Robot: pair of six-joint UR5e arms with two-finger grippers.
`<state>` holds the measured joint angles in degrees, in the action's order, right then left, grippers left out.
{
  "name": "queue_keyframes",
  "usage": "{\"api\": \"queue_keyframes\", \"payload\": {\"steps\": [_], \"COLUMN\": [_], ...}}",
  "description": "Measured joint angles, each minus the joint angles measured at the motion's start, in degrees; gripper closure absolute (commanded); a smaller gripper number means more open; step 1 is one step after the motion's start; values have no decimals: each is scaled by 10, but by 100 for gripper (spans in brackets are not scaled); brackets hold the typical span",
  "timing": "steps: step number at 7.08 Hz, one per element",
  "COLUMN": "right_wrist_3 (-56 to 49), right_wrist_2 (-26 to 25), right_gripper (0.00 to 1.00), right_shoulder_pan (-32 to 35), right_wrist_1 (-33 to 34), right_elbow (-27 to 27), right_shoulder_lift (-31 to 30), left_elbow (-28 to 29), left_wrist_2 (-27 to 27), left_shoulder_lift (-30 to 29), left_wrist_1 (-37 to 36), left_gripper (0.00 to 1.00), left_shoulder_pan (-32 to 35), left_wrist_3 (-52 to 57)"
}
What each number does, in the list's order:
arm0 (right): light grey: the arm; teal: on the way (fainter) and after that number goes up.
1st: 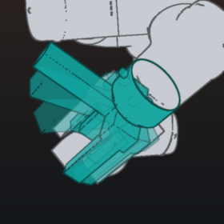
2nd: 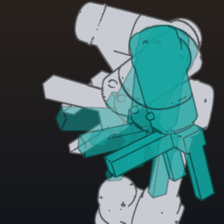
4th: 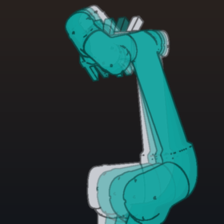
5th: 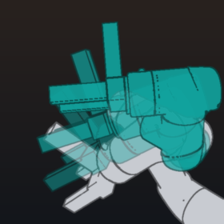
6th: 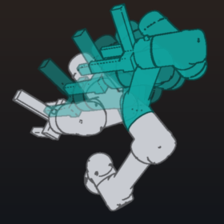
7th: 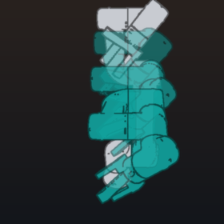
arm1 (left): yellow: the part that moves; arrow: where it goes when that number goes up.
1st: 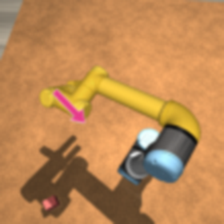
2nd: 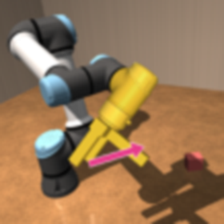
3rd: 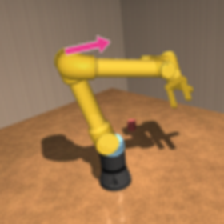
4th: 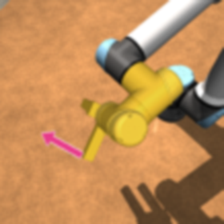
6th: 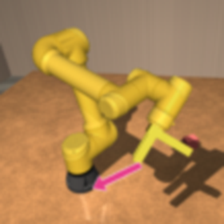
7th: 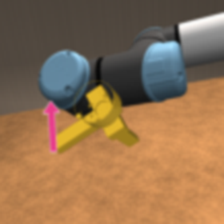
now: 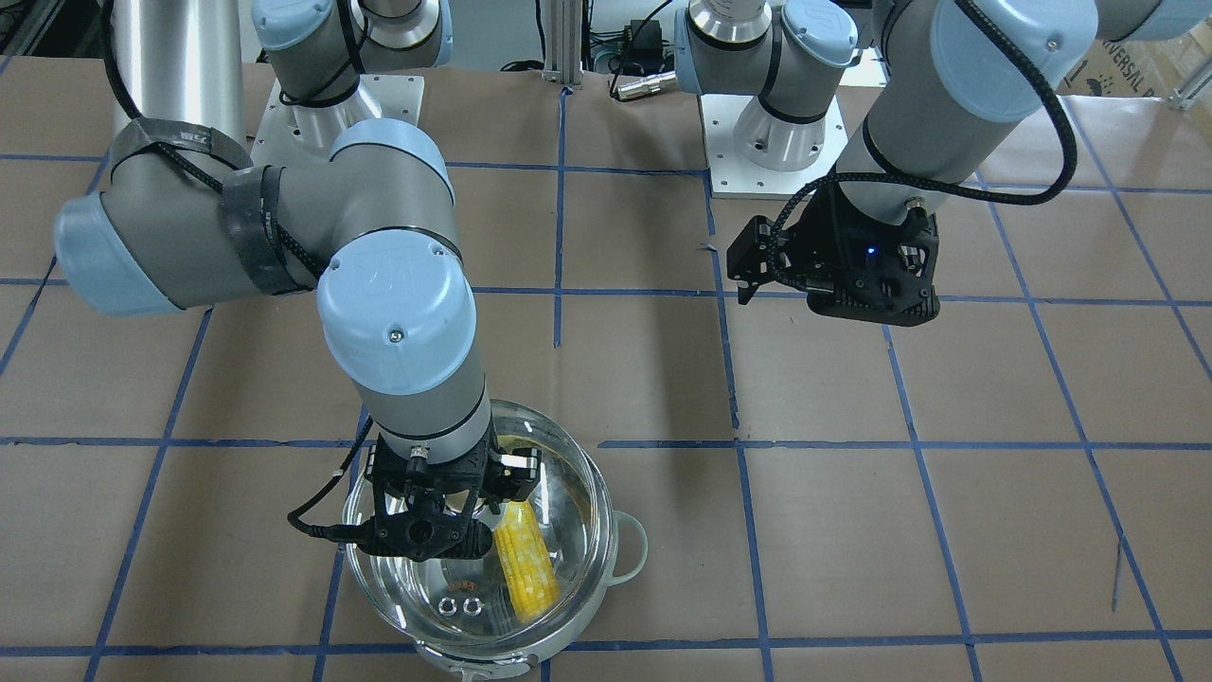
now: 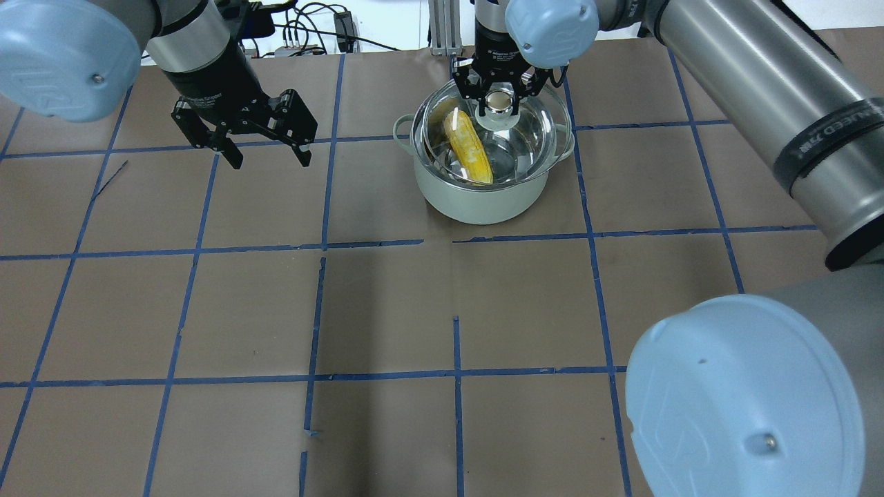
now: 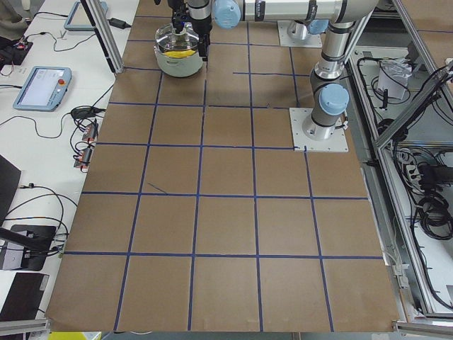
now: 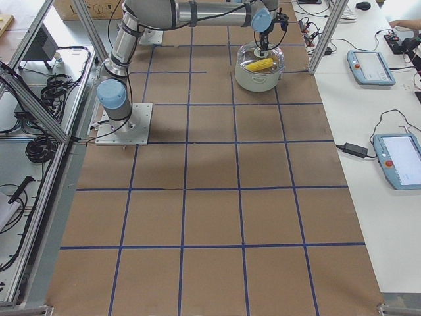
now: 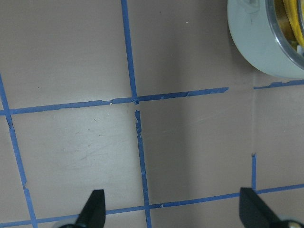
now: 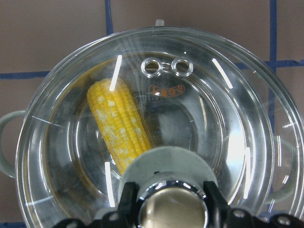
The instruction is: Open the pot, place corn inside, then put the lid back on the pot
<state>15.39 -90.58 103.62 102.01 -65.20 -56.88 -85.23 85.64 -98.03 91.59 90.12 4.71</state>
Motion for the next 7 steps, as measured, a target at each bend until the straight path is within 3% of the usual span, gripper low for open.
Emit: {"api": "queue_keyframes", "payload": {"steps": [5, 6, 7], "right_wrist_3": [8, 7, 6], "right_wrist_2": [0, 0, 0], "right_gripper": [79, 75, 65], "right_shoulder_pan": [11, 11, 10], "right_wrist_1": [4, 4, 4], "right_elbow": [-2, -3, -3], "right_shoulder_lift": [7, 8, 9], "left_elbow": [-1, -1, -1], "left_wrist_2": [3, 3, 3], "left_shoulder_lift": [-1, -1, -1], "left_wrist_1": [2, 2, 2], "left_gripper": [0, 0, 0], "left_shoulder_pan": [-1, -1, -1], "left_wrist_3": [2, 2, 2]}}
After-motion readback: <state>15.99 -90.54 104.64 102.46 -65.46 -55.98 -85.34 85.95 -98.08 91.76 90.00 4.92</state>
